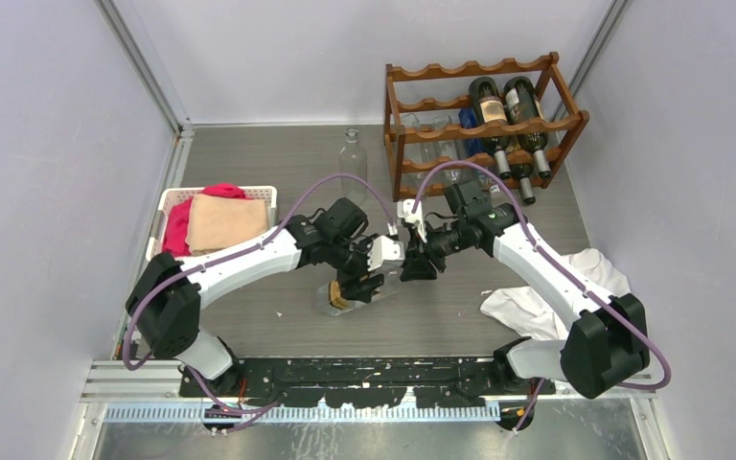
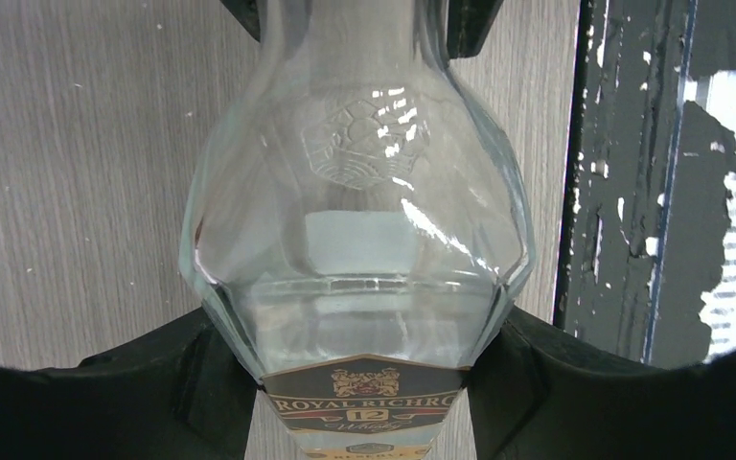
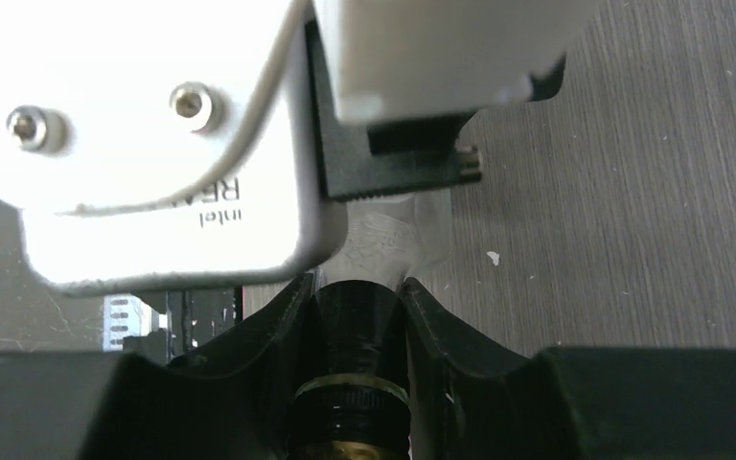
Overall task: Put the wine bottle on the wine rack
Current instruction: Pick up the wine bottle from the center of the board.
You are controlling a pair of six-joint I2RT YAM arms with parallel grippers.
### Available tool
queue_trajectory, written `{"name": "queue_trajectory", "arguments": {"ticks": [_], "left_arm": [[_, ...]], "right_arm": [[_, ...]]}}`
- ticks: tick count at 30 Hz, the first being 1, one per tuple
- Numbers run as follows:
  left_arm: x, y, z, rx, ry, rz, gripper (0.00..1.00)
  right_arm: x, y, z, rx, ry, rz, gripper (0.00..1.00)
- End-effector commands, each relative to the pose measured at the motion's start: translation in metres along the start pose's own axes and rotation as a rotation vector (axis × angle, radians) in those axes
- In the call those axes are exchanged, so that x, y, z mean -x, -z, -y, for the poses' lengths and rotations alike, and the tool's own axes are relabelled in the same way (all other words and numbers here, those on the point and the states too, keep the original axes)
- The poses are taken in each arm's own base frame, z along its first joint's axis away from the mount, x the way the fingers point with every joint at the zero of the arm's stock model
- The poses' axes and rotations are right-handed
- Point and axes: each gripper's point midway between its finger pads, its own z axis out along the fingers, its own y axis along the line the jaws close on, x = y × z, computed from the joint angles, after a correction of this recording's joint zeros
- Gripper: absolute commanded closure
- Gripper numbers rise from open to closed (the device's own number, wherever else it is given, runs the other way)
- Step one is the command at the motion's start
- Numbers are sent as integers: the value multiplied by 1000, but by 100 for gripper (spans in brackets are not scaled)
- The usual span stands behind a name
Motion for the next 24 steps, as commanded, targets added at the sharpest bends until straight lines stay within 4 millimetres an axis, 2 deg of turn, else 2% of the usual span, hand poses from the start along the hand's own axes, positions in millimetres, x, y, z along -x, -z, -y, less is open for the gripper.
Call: {"name": "queue_trajectory", "arguments": {"ticks": [1, 3, 4, 10, 16, 20, 24], "left_arm": [[45, 21, -9, 118, -117, 223, 37], [48, 23, -9, 155, -156, 292, 20], [46, 25, -7, 167, -173, 314, 16], [36, 44, 2, 295, -230, 458, 2], [18, 50, 12, 392, -179, 637, 0], [-1, 45, 6, 444, -160, 618, 0], [-13, 36, 3, 458, -148, 593, 1]], "right_arm": [[24, 11, -15, 37, 66, 41, 99], [25, 12, -14, 30, 67, 39, 99], [24, 12, -14, 26, 68, 39, 99], [22, 16, -11, 12, 88, 28, 99], [15, 28, -12, 23, 121, 36, 99], [11, 36, -15, 53, 119, 61, 99], [3, 35, -13, 61, 122, 40, 99]]}}
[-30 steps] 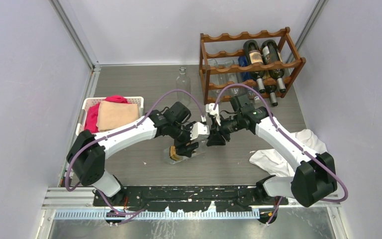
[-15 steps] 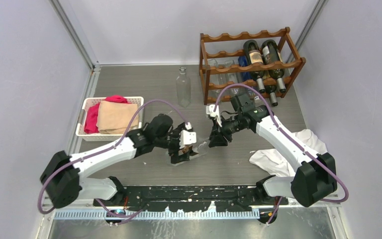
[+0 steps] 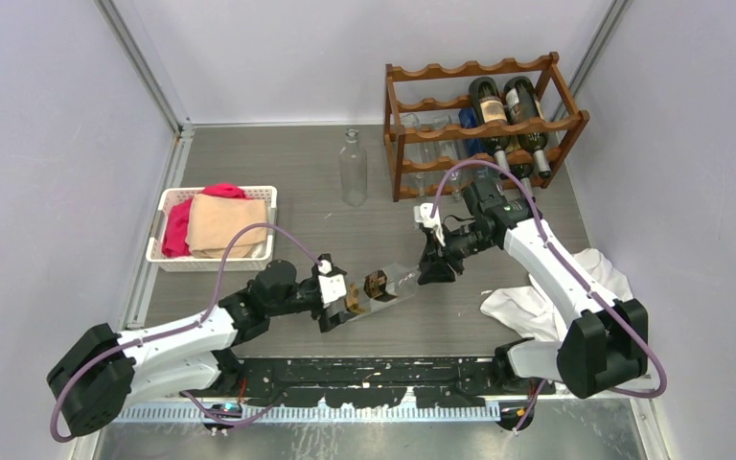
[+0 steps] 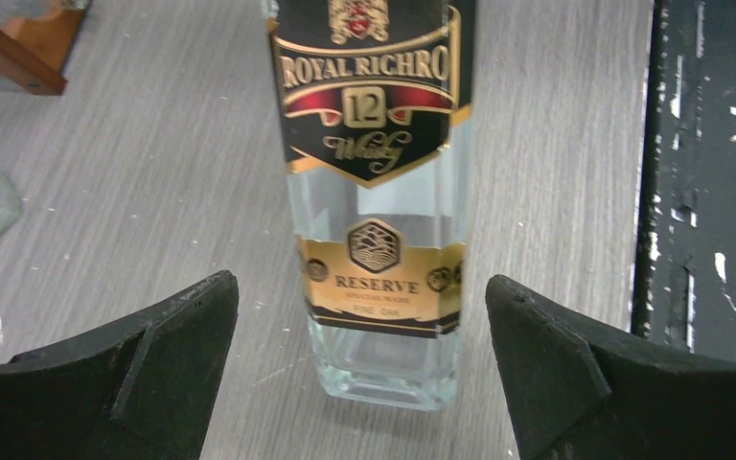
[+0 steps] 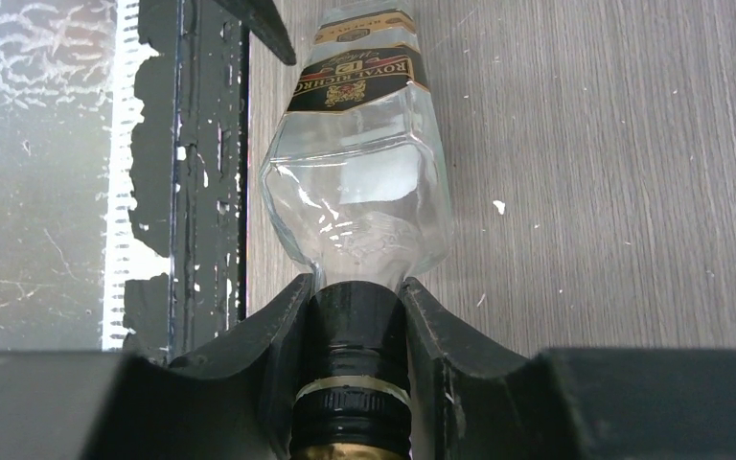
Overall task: Put the wine bottle on the wine rack
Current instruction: Pick up the wine bottle from the center of the board.
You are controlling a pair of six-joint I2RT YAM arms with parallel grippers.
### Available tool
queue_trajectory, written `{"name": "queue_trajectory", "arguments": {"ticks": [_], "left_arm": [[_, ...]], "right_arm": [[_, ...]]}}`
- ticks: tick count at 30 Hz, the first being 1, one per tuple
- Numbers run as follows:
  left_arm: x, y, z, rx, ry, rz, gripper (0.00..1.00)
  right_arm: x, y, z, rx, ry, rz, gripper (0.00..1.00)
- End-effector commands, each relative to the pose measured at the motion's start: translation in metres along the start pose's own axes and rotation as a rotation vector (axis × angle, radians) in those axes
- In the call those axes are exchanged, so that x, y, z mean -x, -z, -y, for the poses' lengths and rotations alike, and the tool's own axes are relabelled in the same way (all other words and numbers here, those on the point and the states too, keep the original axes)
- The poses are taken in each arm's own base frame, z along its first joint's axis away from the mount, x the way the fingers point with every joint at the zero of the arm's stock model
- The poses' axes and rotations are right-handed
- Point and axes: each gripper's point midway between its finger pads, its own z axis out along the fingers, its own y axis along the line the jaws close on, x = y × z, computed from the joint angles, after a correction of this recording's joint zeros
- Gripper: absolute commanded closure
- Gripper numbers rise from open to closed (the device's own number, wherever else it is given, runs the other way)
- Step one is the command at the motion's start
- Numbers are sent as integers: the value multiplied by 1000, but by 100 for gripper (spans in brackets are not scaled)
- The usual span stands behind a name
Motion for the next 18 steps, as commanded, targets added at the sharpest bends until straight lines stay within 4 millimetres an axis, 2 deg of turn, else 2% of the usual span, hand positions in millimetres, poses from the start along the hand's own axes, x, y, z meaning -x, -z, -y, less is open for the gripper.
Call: {"name": "queue_trajectory", "arguments": {"ticks": [1, 8, 12, 16, 18], "left_arm": [[28, -5, -21, 97, -42, 121, 1], [15, -26, -4, -11, 8, 122, 6], [8, -35, 1, -48, 27, 118, 12], [-4, -39, 1, -56, 30, 68, 33], [-10, -41, 2, -60, 28, 44, 54]], "right_arm": [[21, 6, -8, 43, 91, 64, 99], [12, 3, -6, 54, 88, 38, 98], [8, 3, -4, 51, 92, 29, 97], [1, 2, -1, 45, 97, 10, 96], [-6, 2, 2, 40, 93, -13, 90]]}}
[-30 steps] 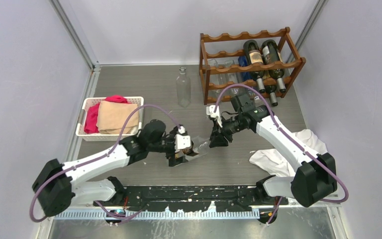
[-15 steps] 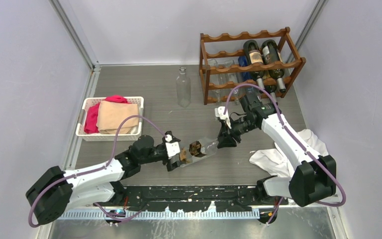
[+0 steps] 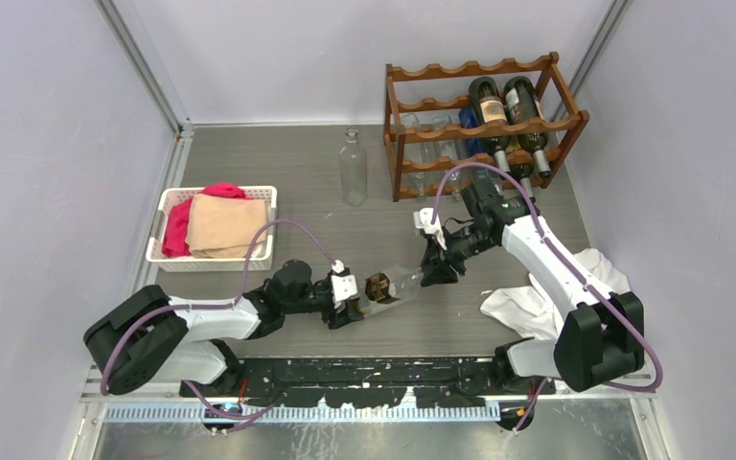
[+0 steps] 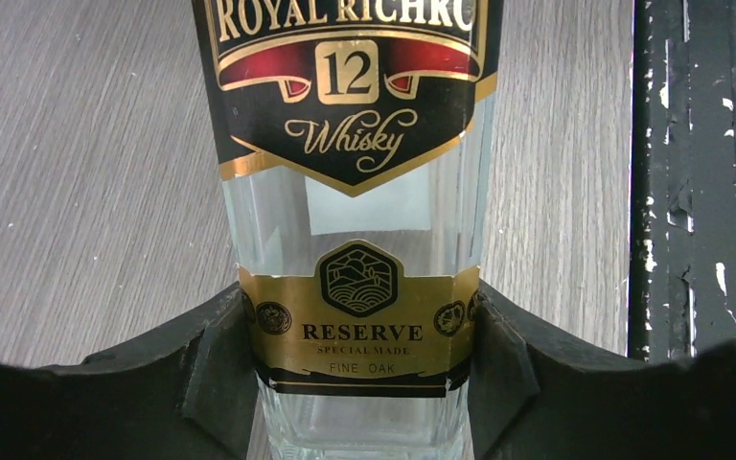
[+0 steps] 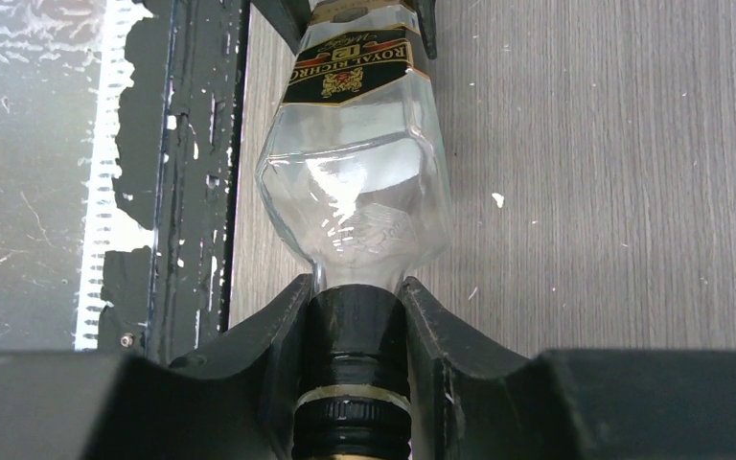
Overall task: Put the wine bottle on the wine rack
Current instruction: Pick up the wine bottle from the center of the board.
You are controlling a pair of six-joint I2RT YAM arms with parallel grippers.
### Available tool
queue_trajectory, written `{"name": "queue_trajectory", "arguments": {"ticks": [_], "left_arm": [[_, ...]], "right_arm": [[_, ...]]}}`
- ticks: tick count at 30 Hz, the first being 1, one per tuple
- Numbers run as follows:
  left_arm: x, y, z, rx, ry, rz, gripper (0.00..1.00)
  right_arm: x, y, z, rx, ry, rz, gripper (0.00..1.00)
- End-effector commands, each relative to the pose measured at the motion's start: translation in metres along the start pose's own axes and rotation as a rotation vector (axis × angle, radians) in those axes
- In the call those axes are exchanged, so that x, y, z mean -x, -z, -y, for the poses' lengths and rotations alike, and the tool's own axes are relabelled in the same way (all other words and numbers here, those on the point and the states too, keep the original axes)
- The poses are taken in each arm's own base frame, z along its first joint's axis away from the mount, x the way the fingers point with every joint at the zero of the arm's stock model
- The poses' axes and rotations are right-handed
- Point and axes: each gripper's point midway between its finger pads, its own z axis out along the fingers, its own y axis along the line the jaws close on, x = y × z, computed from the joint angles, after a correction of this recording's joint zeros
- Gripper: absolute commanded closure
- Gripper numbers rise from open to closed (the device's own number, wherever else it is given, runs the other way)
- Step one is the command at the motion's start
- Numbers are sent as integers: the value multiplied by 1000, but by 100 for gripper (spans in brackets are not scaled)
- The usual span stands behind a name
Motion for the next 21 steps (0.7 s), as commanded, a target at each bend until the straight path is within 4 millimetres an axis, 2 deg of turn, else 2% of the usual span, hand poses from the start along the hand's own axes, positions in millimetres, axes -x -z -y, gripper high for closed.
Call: {"name": "queue_trajectory", "arguments": {"ticks": [1, 2, 3, 5, 9, 13, 21], "left_arm": [[17, -6, -8, 1, -50, 44, 73], [16, -6, -8, 1, -56, 37, 95], [16, -6, -9, 6, -55, 30, 100], [18, -4, -10, 13, -59, 36, 100], [25, -1, -8, -12, -78, 28, 100], [33, -1, -8, -16, -92, 41, 100], [36, -2, -16, 11, -99, 33, 100]], "right_arm": [[1, 2, 1, 11, 27, 1, 88], [-2, 2, 2, 13, 26, -11, 84], [-5, 1, 2, 15, 25, -18, 79], [-11, -1, 1, 34, 31, -32, 65], [-30, -6, 0, 63, 45, -76, 24], [-40, -9, 5, 57, 46, -106, 1], [-39, -14, 6, 41, 65, -64, 0]]}}
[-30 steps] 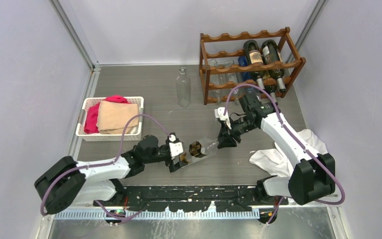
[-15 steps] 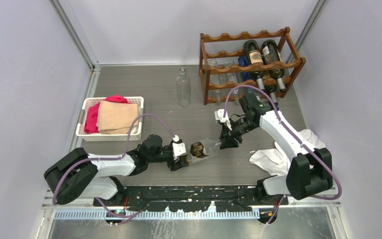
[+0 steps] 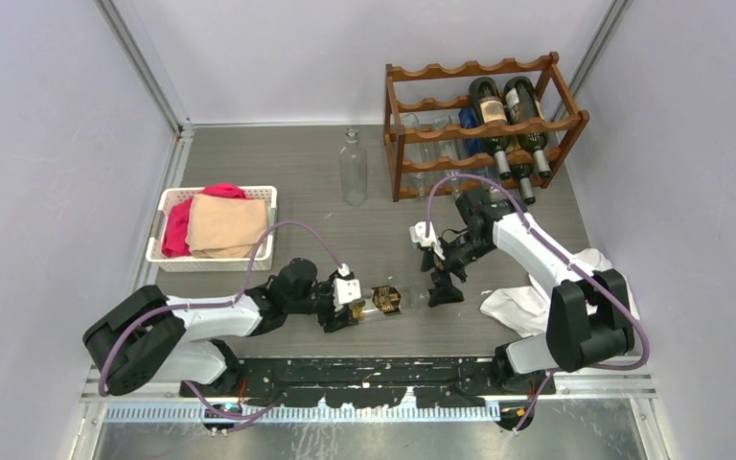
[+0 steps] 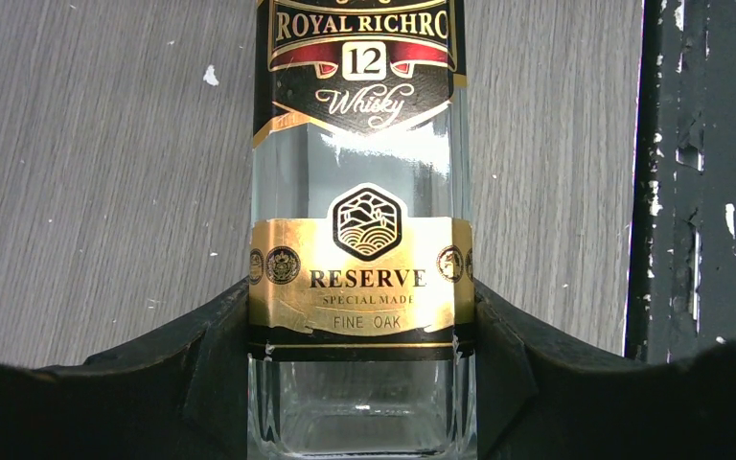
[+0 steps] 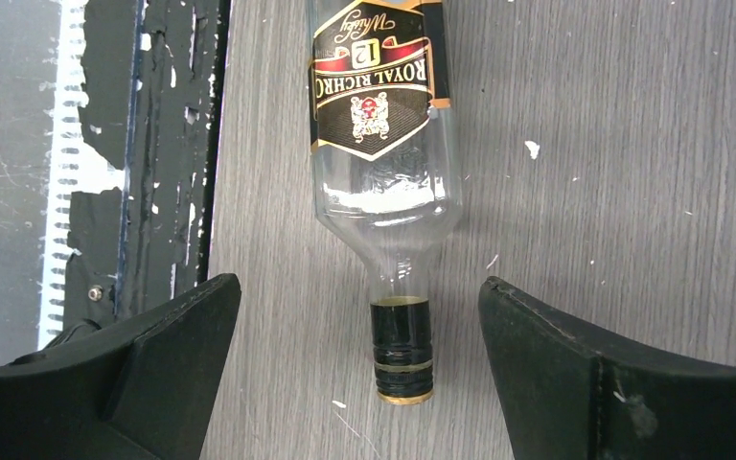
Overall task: Put the wine bottle on the wine rack
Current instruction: Pick up the wine bottle from the center of the board.
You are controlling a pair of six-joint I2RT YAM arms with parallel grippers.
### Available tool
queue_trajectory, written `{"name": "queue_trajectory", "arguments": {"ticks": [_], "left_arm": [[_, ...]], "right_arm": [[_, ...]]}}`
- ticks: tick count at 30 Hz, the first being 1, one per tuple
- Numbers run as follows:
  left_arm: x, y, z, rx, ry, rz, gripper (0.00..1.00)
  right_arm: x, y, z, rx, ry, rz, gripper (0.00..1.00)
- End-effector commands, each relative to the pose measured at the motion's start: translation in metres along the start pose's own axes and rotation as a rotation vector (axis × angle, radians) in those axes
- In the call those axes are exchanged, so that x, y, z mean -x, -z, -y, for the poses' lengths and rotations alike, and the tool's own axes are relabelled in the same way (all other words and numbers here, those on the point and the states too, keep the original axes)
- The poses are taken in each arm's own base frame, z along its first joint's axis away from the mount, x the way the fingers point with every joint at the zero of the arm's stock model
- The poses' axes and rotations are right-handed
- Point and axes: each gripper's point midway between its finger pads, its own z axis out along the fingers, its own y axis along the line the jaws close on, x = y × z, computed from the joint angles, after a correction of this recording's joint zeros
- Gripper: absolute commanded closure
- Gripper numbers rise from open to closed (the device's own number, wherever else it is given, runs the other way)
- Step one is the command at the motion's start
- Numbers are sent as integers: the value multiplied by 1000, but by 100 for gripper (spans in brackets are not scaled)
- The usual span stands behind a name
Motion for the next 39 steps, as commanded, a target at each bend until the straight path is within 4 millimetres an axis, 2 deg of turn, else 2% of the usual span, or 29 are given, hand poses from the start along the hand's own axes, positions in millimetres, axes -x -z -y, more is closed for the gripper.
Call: {"name": "queue_trajectory", "arguments": {"ticks": [1, 6, 15, 18, 23, 27, 34, 39], "left_arm": [[58, 2, -24, 67, -97, 146, 100], [59, 1, -25, 66, -94, 144, 100], [57, -5, -25, 39, -92, 144, 100], [57, -7, -24, 30, -94, 144, 100], [56, -8, -24, 24, -94, 141, 100], [53, -9, -25, 28, -98, 131, 100], [46, -9, -23, 24, -93, 114, 100], [43, -8, -22, 26, -92, 110, 100]], "right_arm": [[7, -3, 2, -18, 74, 51, 0], [-3, -14, 1, -28, 190, 42, 0], [-8, -33, 28, -161, 240, 18, 0], [-8, -43, 26, -140, 256, -2, 0], [-11, -51, 27, -128, 275, -45, 0], [-21, -51, 24, -101, 305, -92, 0], [-47, -45, 31, -81, 304, -236, 0], [-50, -43, 32, -82, 297, -253, 3]]}}
